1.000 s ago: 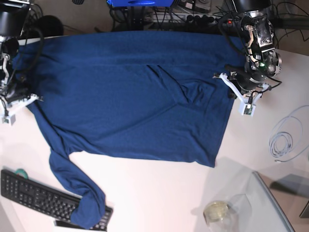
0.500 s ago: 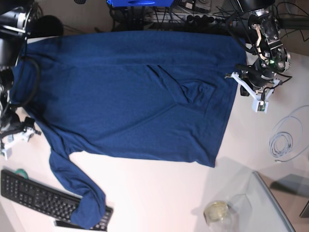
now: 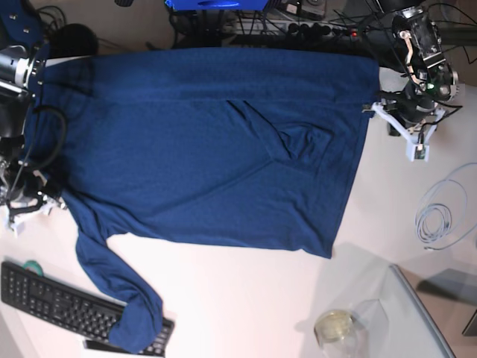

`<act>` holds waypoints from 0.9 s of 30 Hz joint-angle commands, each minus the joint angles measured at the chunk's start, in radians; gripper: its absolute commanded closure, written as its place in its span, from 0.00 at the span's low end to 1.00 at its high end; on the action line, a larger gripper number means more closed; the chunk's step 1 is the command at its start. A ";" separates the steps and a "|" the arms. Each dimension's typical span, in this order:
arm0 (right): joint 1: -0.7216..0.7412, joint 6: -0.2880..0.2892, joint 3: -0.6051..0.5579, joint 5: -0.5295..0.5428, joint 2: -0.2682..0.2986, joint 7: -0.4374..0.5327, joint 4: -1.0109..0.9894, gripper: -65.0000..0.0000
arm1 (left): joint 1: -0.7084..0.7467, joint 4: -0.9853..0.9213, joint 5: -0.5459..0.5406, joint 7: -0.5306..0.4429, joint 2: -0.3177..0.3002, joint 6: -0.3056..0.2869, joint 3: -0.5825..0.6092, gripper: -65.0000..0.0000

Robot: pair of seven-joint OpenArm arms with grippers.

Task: Layout the t-shirt on the table in an organized manner, then fold the t-shirt properly
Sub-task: 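Hold the shirt edges with both grippers, adjusting the left gripper's grip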

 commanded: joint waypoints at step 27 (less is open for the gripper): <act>-0.046 0.096 0.003 0.011 -0.015 -0.020 0.094 0.79 | -0.010 -0.020 -0.014 -0.015 -0.007 -0.005 0.003 1.00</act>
